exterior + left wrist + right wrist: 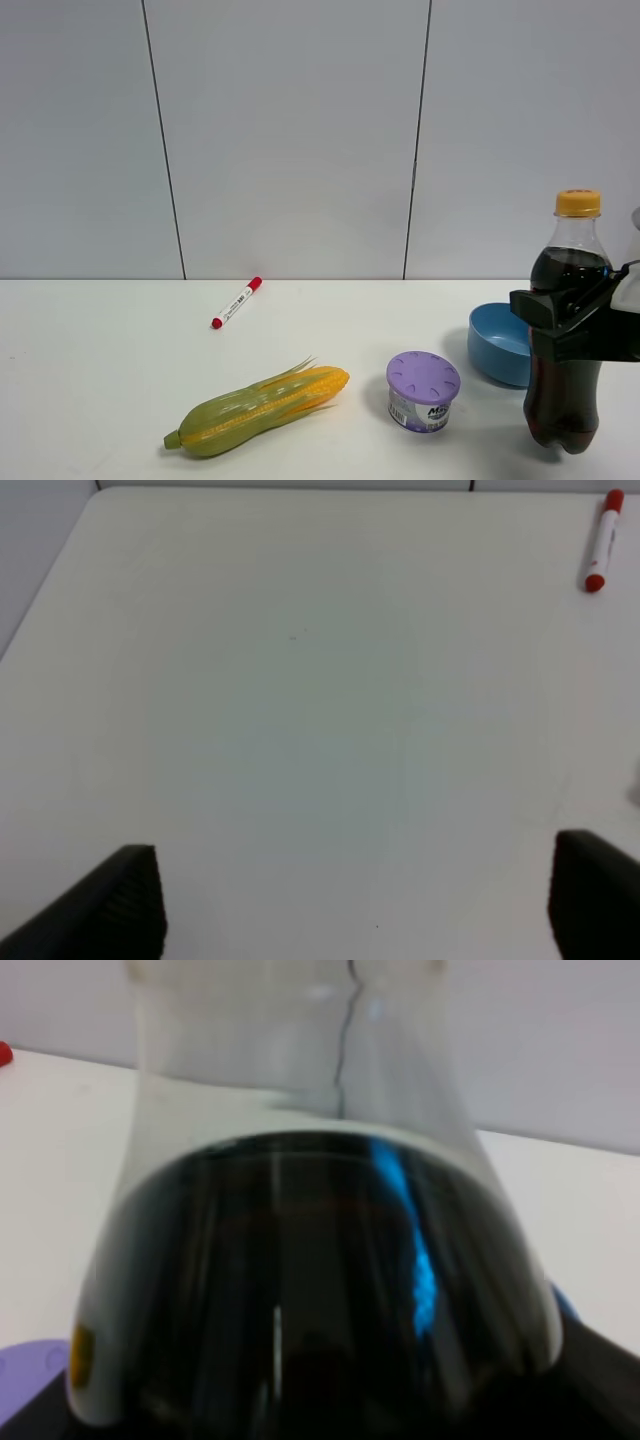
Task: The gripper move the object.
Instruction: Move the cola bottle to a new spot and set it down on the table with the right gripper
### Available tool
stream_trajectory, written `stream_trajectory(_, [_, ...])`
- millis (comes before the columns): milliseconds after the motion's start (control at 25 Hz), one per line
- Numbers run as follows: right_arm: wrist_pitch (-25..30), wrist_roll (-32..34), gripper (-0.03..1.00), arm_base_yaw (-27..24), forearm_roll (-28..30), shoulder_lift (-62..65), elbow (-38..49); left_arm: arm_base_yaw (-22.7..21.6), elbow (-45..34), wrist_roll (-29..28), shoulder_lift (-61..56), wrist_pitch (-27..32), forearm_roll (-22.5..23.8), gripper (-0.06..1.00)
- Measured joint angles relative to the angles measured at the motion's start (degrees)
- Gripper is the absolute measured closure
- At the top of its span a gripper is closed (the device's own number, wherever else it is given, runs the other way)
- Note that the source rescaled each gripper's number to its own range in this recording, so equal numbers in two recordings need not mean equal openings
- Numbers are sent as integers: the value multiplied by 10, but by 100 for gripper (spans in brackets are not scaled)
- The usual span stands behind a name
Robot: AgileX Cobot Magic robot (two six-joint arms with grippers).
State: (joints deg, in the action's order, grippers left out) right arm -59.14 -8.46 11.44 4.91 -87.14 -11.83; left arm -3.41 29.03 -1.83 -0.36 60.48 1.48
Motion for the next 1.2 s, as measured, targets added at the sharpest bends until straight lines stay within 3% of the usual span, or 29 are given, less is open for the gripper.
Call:
stream_trajectory(240, [-9, 0, 97, 0, 0, -24, -1, 0, 0, 0, 0, 0, 0, -6])
stream_trajectory(440, [-78, 0, 97, 0, 3, -76, -1, 0, 0, 0, 0, 0, 0, -6])
stream_trajectory(800, [-122, -1, 95, 0, 10, -79, 36, 0, 0, 0, 0, 0, 0, -6])
stream_trajectory(880, [-116, -1, 87, 0, 10, -79, 42, 0, 0, 0, 0, 0, 0, -6])
stream_trajectory(1040, [-106, 0, 58, 0, 10, -79, 45, 0, 0, 0, 0, 0, 0, -6])
stream_trajectory(1200, [-106, 1, 49, 0, 8, -79, 49, 0, 0, 0, 0, 0, 0, -6])
